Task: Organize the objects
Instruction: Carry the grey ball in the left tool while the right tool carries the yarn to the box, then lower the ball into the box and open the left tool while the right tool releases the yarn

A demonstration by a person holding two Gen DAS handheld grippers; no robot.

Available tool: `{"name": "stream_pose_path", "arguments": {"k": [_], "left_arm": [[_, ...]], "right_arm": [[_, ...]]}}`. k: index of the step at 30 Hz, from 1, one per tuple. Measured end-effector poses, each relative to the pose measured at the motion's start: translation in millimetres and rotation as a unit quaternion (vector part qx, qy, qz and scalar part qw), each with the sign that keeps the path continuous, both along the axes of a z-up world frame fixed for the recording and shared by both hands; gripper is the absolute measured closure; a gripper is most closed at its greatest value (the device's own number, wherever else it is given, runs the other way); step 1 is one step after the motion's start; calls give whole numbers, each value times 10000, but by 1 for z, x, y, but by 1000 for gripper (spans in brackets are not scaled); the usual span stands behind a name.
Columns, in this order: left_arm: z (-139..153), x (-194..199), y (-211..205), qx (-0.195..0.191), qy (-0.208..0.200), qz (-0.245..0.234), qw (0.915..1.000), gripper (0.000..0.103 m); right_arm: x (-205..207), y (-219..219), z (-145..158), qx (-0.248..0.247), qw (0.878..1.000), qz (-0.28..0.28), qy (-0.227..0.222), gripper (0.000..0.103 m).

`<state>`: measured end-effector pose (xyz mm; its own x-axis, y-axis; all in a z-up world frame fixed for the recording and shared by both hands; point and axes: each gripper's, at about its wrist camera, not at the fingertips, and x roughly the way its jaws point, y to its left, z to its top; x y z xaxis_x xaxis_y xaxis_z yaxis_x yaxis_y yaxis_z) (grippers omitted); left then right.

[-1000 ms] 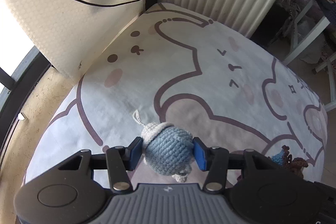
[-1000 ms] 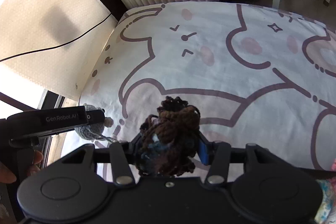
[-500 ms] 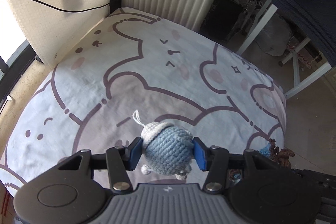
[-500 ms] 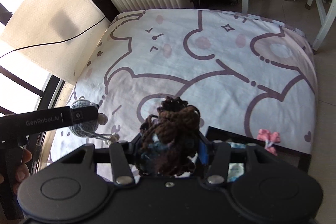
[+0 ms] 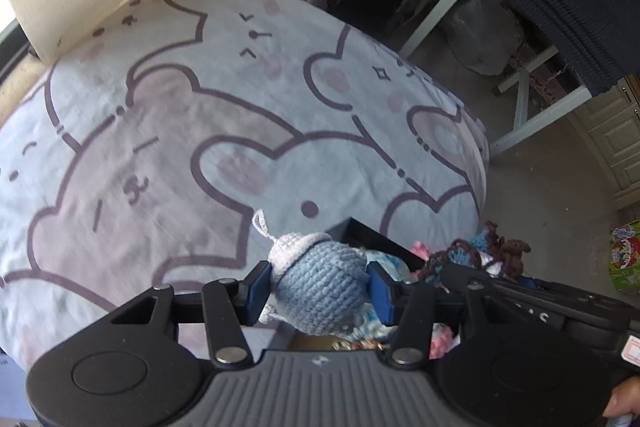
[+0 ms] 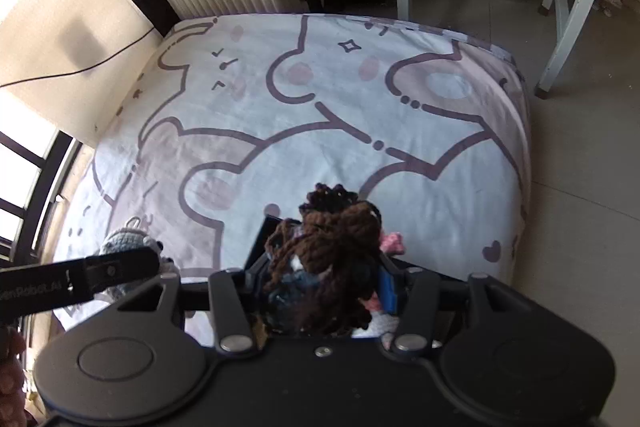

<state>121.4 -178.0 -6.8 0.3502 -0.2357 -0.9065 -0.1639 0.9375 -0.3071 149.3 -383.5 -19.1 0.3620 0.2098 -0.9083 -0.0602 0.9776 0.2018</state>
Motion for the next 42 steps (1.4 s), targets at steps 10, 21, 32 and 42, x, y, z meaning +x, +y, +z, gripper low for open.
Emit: {"name": "stream_pose_path", "arguments": {"k": [10, 21, 32, 42], "left_arm": [[-49, -26, -52, -368, 704, -302, 9964, 51], [-84, -24, -57, -216, 1267, -546, 9902, 51], [-103, -14, -67, 154, 1480, -888, 9849, 51], [-107, -8, -67, 243, 1560, -1016, 9822, 44]], "right_arm": [[-9, -22, -48, -1079, 9923, 576, 168, 51], [-1, -22, -85, -335, 9942, 489, 899, 50], [-6, -35, -67, -475, 9915, 344, 1165, 29], [-16, -57, -29, -216, 9977, -375, 521, 69]]}}
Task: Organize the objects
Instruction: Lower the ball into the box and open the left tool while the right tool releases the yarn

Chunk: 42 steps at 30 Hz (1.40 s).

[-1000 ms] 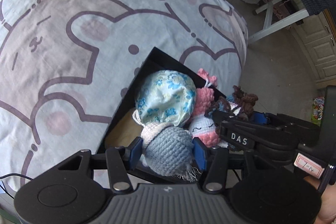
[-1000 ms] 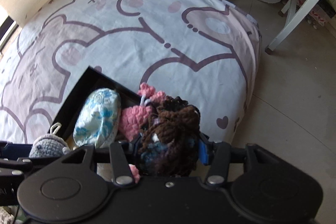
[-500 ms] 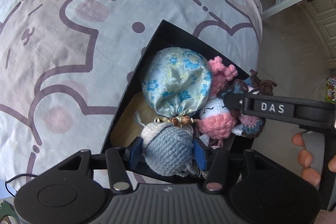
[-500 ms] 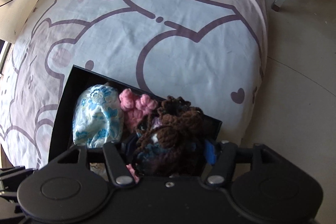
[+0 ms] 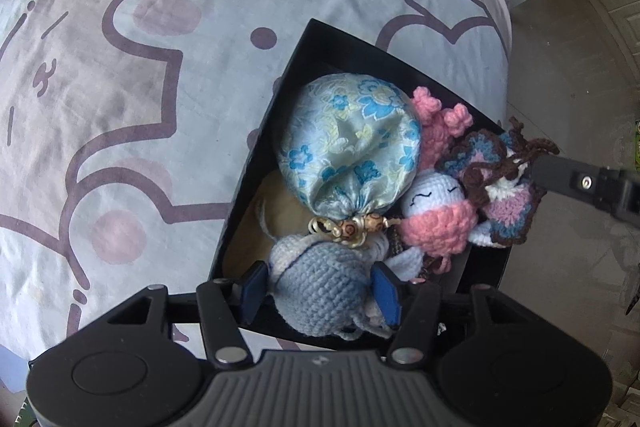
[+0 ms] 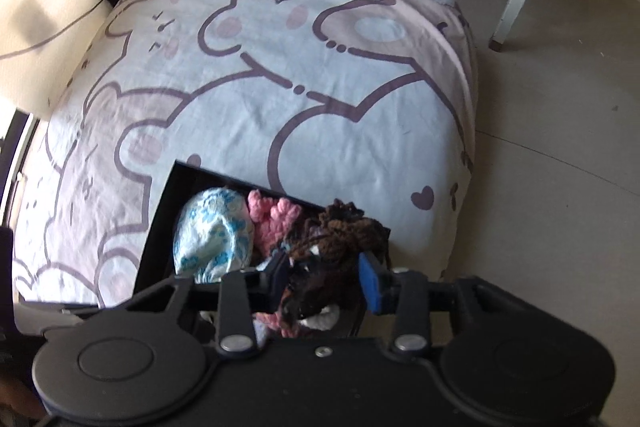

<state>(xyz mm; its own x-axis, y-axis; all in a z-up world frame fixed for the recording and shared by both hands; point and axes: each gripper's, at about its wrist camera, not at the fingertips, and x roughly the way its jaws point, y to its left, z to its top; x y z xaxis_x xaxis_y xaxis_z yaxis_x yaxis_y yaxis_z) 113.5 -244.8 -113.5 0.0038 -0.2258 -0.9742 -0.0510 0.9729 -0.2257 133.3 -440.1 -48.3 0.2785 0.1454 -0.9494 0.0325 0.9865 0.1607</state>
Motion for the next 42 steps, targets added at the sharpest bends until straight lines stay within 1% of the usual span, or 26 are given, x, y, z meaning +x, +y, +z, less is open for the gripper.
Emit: {"name": "stream_pose_path", "arguments": {"k": [1, 2, 5, 8, 10, 12, 14, 15, 17, 19, 21, 26, 30, 32, 33, 34, 36, 39, 42], "left_arm": [[1, 0, 0, 28, -8, 13, 10000, 42], [1, 0, 1, 39, -7, 10, 10000, 42], [0, 2, 0, 67, 19, -26, 10000, 42], [0, 3, -2, 92, 31, -100, 9999, 42], [0, 3, -3, 121, 13, -157, 9998, 42], [0, 4, -5, 126, -13, -204, 9997, 42], [1, 4, -7, 116, -59, -257, 9996, 45], [2, 3, -7, 134, -91, -299, 9994, 50], [2, 4, -9, 167, -138, -372, 9991, 52], [0, 5, -10, 203, -143, -386, 9989, 52], [-3, 8, -11, 242, -144, -379, 9989, 52], [-9, 14, -19, 339, -198, -524, 9979, 52], [-3, 13, -21, 355, -264, -587, 9973, 52], [3, 11, -17, 309, -282, -497, 9979, 50], [8, 10, -15, 279, -263, -454, 9982, 43], [13, 8, -13, 262, -278, -419, 9984, 34], [25, 6, -10, 281, -379, -390, 9981, 28], [41, 4, -4, 283, -505, -443, 9973, 28], [52, 4, 6, 253, -620, -476, 9966, 28]], "right_arm": [[2, -2, 0, 43, 9998, -169, -56, 74], [3, -3, -1, 59, 9994, -329, -111, 78], [8, -2, -11, 46, 9979, -638, -122, 83], [10, 1, -29, -89, 9976, -684, -18, 83], [11, 2, -41, -182, 9973, -696, 142, 83], [10, 0, -53, -159, 9962, -801, 290, 83], [9, -4, -66, -86, 9944, -951, 456, 84], [8, -5, -71, -79, 9935, -1004, 523, 84], [9, -1, -76, -180, 9948, -895, 458, 85], [12, 7, -76, -294, 9966, -661, 405, 85], [14, 9, -76, -338, 9969, -582, 410, 85], [4, -3, -58, -108, 9964, -778, 305, 85], [-13, -9, -39, 194, 9952, -944, 162, 84], [-21, -7, -32, 266, 9954, -916, 109, 84], [-25, -6, -29, 288, 9956, -886, 100, 84], [-28, -4, -27, 300, 9958, -854, 98, 84], [-32, 1, -25, 336, 9963, -786, 132, 84], [-35, 9, -19, 382, 9969, -680, 123, 84], [-38, 19, -8, 374, 9975, -599, -19, 81]]}}
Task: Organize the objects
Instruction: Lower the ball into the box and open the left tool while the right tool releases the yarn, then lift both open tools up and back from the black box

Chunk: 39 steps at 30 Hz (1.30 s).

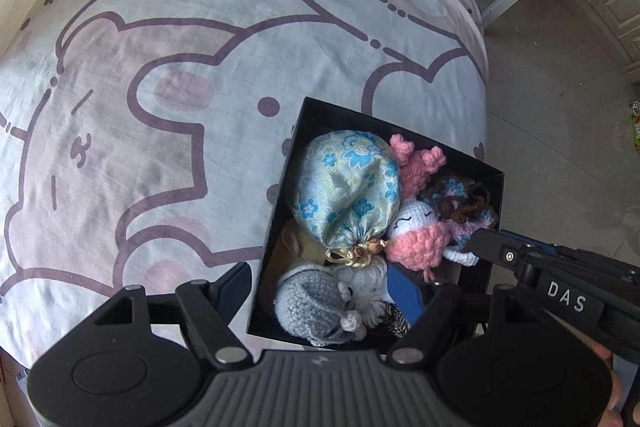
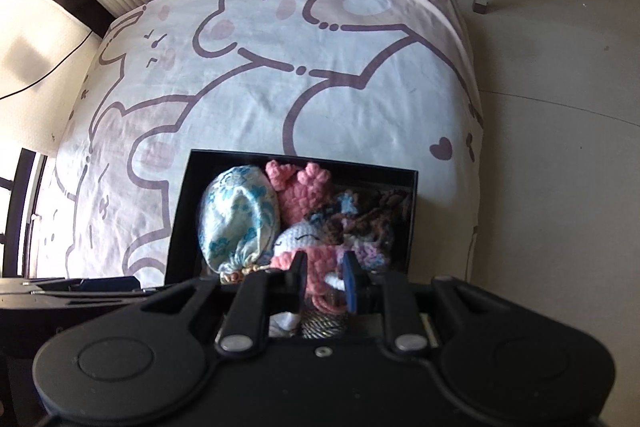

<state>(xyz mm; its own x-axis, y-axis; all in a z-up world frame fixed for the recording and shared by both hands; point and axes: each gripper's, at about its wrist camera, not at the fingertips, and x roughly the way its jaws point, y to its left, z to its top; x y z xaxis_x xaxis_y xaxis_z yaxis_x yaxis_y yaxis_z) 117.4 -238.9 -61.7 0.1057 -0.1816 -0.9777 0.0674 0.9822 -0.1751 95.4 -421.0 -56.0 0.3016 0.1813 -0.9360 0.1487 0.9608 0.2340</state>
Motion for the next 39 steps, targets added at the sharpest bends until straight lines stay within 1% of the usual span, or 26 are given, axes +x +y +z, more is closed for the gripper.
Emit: {"name": "stream_pose_path", "arguments": {"k": [2, 5, 7, 10, 11, 14, 16, 18, 21, 23, 25, 27, 28, 30, 32, 36, 39], "left_arm": [[4, 0, 5, -29, -53, -68, 10000, 28], [11, -1, 10, -30, -217, -353, 9991, 28], [15, -3, 12, -7, -327, -554, 9979, 23], [18, -8, 15, 70, -552, -734, 9957, 18], [18, -10, 17, 111, -626, -763, 9951, 17], [15, -15, 21, 173, -761, -679, 9946, 14], [13, -19, 25, 138, -855, -611, 9944, 8], [12, -24, 23, 199, -1009, -660, 9925, 8], [18, -33, 21, 272, -1303, -743, 9883, 7], [28, -43, 22, 190, -1478, -666, 9866, 6], [38, -56, 23, 94, -1617, -496, 9856, 5], [46, -70, 23, 44, -1778, -458, 9830, 4], [47, -76, 22, 52, -1843, -452, 9818, 4], [49, -87, 20, 120, -1932, -421, 9802, 3], [51, -96, 20, 137, -2006, -433, 9786, 3], [58, -114, 22, 197, -2201, -534, 9738, 0], [62, -126, 25, 358, -2388, -569, 9687, 0]], "right_arm": [[-5, 4, 10, -53, 9998, -82, -151, 80], [-16, 9, 25, -126, 9987, -329, -355, 78], [-26, 13, 34, -214, 9978, -452, -443, 76], [-41, 19, 40, -300, 9962, -531, -616, 70], [-44, 20, 39, -339, 9958, -547, -645, 67], [-54, 22, 28, -397, 9957, -523, -655, 61], [-61, 19, 23, -446, 9952, -451, -749, 55], [-67, 15, 21, -547, 9942, -396, -840, 44], [-74, 7, 20, -565, 9931, -398, -942, 43], [-82, 6, 25, -587, 9919, -400, -1049, 41], [-91, 8, 32, -703, 9904, -423, -1113, 38], [-105, 12, 41, -787, 9874, -496, -1282, 31], [-112, 15, 44, -781, 9861, -524, -1367, 30], [-123, 17, 48, -690, 9846, -649, -1470, 25], [-133, 20, 48, -649, 9829, -698, -1573, 22], [-151, 29, 45, -956, 9773, -628, -1781, 15], [-159, 29, 39, -907, 9780, -548, -1798, 14]]}}
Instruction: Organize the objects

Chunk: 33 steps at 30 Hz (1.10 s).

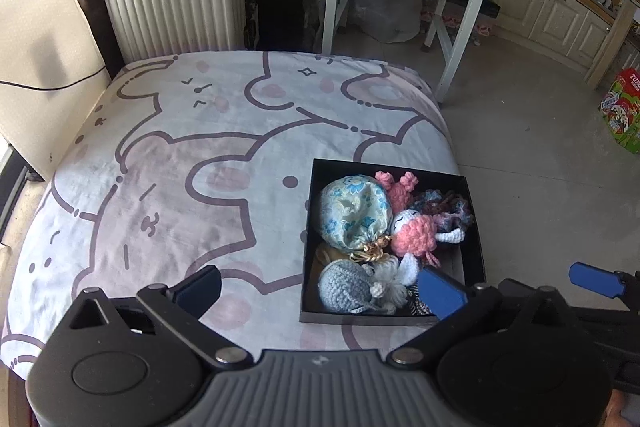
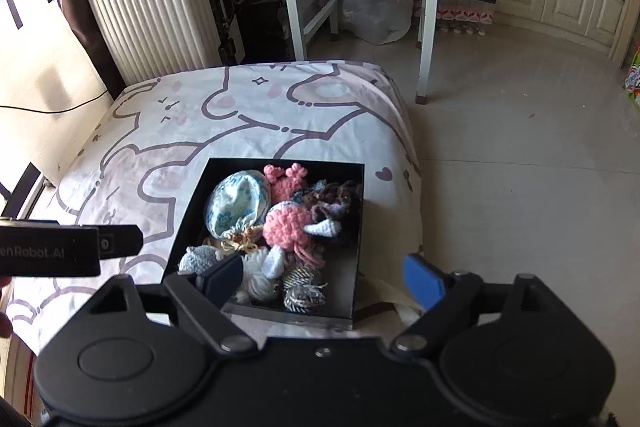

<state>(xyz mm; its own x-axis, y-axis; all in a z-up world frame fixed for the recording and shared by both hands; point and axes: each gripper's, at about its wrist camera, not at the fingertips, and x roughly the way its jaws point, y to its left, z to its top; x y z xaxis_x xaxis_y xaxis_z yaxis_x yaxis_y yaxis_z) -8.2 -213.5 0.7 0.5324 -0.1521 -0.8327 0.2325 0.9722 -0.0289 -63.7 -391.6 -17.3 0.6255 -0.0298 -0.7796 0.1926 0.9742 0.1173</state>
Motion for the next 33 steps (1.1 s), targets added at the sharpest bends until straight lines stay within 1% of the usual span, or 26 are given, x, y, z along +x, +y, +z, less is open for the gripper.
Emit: {"name": "stream_pose_path", "arguments": {"k": [4, 6, 10, 14, 18, 23, 27, 33], "left_arm": [[-1, -10, 8, 61, -53, 49, 10000, 0], [-3, -15, 12, 81, -95, 23, 9999, 0], [-4, -21, 17, 175, -149, 54, 9997, 0], [-5, -22, 23, 98, -89, 69, 9999, 0], [-12, -23, 25, 226, 34, 84, 9997, 0], [-12, -25, 29, 294, -48, 97, 9995, 0], [-16, -25, 33, 378, -7, 130, 9992, 0], [-13, -26, 37, 283, -63, 120, 9995, 0]], "right_arm": [[-7, 0, -6, 88, 9999, 84, -8, 8], [-9, -1, -9, 115, 9999, 39, -23, 3], [-13, 1, -14, 46, 10000, 5, -17, 0], [-17, 2, -12, -50, 10000, -65, -51, 0], [-18, 2, -9, -87, 9999, -87, -87, 0], [-18, 6, -9, -109, 9999, -72, -84, 0], [-20, 10, -10, -99, 9999, -46, -49, 0], [-21, 14, -9, -97, 9999, -56, -30, 0]]}}
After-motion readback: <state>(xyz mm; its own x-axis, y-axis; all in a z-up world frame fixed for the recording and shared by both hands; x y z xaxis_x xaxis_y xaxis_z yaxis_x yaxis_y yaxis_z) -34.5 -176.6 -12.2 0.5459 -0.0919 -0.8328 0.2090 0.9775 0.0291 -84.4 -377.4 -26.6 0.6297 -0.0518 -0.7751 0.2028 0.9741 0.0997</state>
